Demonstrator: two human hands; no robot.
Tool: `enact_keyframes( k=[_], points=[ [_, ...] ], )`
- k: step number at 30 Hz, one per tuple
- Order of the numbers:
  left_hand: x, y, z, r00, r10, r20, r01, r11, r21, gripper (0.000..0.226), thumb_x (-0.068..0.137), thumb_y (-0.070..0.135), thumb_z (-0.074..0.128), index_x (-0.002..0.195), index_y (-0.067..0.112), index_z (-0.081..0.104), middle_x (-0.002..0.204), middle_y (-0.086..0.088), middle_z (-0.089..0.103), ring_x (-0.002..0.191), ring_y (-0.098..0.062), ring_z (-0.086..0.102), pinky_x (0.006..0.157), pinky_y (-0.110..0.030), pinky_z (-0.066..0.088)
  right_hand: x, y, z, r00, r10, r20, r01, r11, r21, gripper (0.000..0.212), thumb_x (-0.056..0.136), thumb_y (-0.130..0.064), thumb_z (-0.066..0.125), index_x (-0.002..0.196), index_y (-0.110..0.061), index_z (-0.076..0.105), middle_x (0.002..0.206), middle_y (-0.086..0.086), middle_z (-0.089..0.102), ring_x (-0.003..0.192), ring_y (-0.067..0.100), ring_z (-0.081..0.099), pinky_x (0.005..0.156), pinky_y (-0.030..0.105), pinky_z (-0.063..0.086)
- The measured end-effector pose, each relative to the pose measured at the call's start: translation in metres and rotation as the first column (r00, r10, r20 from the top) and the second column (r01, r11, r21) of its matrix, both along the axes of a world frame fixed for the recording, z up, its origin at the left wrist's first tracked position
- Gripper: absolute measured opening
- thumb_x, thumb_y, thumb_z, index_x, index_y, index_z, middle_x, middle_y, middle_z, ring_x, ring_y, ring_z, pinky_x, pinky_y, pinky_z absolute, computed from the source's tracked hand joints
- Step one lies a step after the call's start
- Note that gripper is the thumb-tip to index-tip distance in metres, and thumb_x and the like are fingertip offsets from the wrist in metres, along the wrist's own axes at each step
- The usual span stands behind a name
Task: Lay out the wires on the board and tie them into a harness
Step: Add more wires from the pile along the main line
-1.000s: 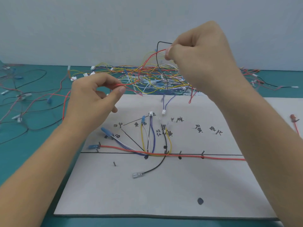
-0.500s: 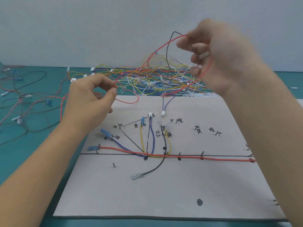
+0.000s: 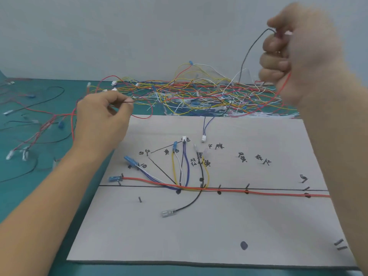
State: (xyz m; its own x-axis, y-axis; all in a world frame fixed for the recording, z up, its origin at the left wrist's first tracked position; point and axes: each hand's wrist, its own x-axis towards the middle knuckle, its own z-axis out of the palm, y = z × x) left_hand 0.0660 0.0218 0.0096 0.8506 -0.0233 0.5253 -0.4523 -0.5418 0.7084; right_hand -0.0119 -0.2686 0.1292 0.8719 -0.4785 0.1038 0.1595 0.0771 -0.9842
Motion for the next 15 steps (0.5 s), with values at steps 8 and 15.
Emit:
enact_keyframes(
  k=[8, 15],
  points=[
    [-0.012, -0.015, 0.002, 0.988, -0.057, 0.145, 0.061, 0.998, -0.026, 0.009, 0.096, 0.05, 0.061, 0.099, 0.052, 0.069, 0.084, 0.009, 0.064, 0.075, -0.028, 0.066, 0.072, -0.051, 0.059, -0.016, 0.061, -0.013, 0.955, 0.056, -0.29, -0.288, 0.393, -0.873, 0.042, 0.072, -0.069, 0.072, 0.102, -0.04, 0.071, 0.07, -0.02, 0.048, 0.061, -0.008, 0.046, 0.055, 0.023, 0.035],
    [-0.018, -0.024, -0.003, 0.971, -0.14, 0.195, 0.138, 0.99, 0.025, 0.018, 0.099, 0.047, 0.062, 0.114, 0.049, 0.072, 0.079, 0.004, 0.062, 0.076, -0.02, 0.061, 0.066, -0.046, 0.056, -0.013, 0.105, -0.051, 0.962, 0.082, -0.259, -0.27, 0.188, -0.944, 0.023, 0.092, -0.048, 0.059, 0.092, -0.03, 0.074, 0.085, -0.005, 0.064, 0.087, 0.022, 0.064, 0.07, 0.034, 0.052]
  ],
)
